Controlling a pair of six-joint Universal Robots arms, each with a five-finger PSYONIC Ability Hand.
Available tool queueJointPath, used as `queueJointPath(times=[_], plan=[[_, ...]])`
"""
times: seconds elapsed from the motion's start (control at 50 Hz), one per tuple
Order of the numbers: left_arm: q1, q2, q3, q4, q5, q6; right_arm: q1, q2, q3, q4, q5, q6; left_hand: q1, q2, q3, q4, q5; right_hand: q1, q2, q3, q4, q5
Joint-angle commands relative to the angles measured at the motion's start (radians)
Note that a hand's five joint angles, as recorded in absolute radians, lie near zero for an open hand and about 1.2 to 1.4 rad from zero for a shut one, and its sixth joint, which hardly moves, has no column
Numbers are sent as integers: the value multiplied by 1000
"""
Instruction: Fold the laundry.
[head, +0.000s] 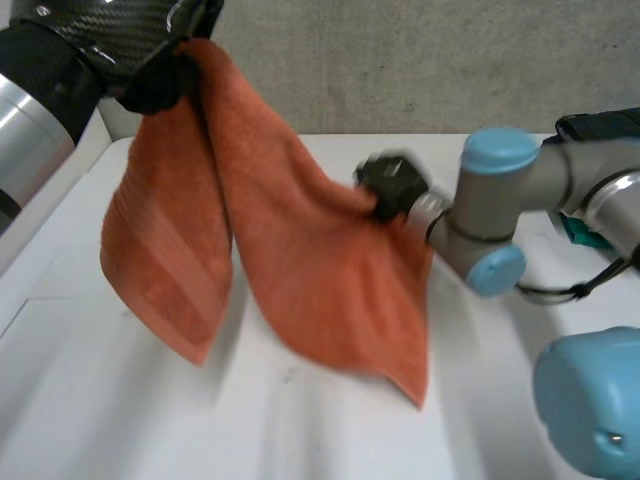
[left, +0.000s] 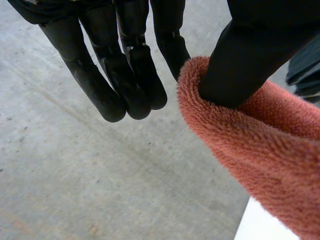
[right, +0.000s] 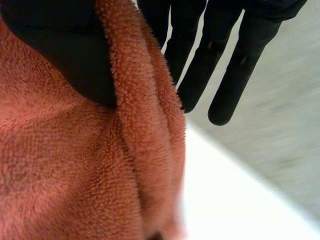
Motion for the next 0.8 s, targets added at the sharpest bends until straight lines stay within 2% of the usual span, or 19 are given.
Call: queueJointPath(times=[0.02,0.12,0.22,0.34,0.44,0.58,0.62,0.64,0.66,0.76,0.8], plan=[[69,-132,159,28,-53,22,-66,-243,121,-353,124,-21,239,199,206,198,250,257,219,219,202,253],[76,-238,273,93,-182,28,-75,-390,280,-514,84,-64,239,199,206,198,250,257,219,219,202,253],[59,-316,241,108,-254,27,-84,-457,432,-520,51,-87,239,199,206,198,250,257,219,219,202,253],[29,-381,59,108,-282,30,-97,-468,636,-434,41,-130,239,199,206,198,250,257,219,219,202,253],[-8,-471,-115,142,-286,47,-85,-422,821,-338,2,-226,239,199,206,198,250,257,219,219,202,253],[-31,-557,-184,119,-336,104,-78,-386,911,-316,-3,-339,239,199,206,198,250,257,219,219,202,253],[-36,-559,-184,79,-354,128,-81,-388,914,-301,-2,-339,239,199,206,198,250,-15,-54,-54,-71,-19],[-39,-559,-183,62,-359,136,-81,-388,914,-292,-3,-334,146,107,113,105,157,-100,-139,-139,-156,-105],[-40,-553,-175,29,-363,143,-81,-392,912,-272,-2,-330,-53,-92,-85,-93,-42,-246,-285,-285,-302,-251],[-27,-498,-146,-67,-325,142,-89,-428,911,-194,-2,-325,-430,-469,-463,-470,-419,-301,-339,-339,-356,-305],[-16,-473,-130,-100,-302,136,-95,-444,909,-169,-2,-320,-559,-598,-592,-599,-548,-388,-427,-427,-444,-393]])
